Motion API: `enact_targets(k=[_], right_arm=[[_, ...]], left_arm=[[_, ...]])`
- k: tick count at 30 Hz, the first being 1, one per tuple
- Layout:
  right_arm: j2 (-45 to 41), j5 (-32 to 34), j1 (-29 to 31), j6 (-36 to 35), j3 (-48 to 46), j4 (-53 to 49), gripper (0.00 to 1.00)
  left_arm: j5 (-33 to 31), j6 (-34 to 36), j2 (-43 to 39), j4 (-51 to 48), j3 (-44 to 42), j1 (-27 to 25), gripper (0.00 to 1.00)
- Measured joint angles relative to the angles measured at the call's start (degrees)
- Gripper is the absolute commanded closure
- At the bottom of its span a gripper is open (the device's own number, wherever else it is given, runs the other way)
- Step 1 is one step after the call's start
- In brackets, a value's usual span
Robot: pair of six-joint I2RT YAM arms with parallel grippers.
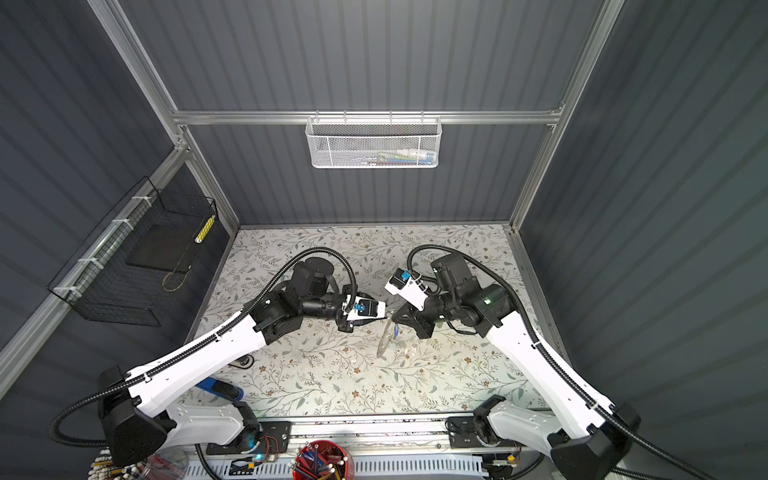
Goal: Put the keys on the keyring
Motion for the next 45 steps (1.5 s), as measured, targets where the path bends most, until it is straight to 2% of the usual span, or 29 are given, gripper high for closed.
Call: enact_targets(k=[6,17,23,25,27,28,35,40,45], right_arm=[[1.27,-0.50,0.02,0.00,0.15,-0.28,1.00],[0.74,0.46,0.09,-1.62,0.17,-0.72,1.00],[0.68,3.23,0.81,-3.39,0.17,-0.52,1.00],[0.68,4.17,1.07,-4.07,0.17,-0.35,1.00],[0.52,4.98,1.36,-4.52,0.17,-0.04,0.90],[0.28,5.70,1.46,-4.57,0.17,0.04,0.82],[-8.02,12.90,1.57,-4.39,-2.23,6.01,0.63],[-15.30,16.65,1.53,-2.29,-8.61,11.78,0.59],[-17.46,17.77,1.55,1.11,-14.97,16.46,0.58]], left_arm=[[-0.04,-0.02,1.73,0.09,1.07,-0.72,0.81],[-1.42,0.24,3.78,-1.97,2.91,-1.07,0.83],[-1.44,0.87,5.31,-4.48,4.83,-1.07,0.99],[-1.27,0.85,5.51,-4.79,5.14,-1.07,1.00],[-1.31,0.83,5.53,-4.87,5.20,-1.07,1.00],[-1.22,0.79,5.53,-4.81,5.20,-1.07,1.00],[-0.94,-2.60,4.33,-1.01,2.49,-0.79,1.00],[0.63,-8.59,1.49,5.60,-1.33,1.07,1.00],[1.75,-15.76,-0.96,14.71,-4.28,2.89,1.00]])
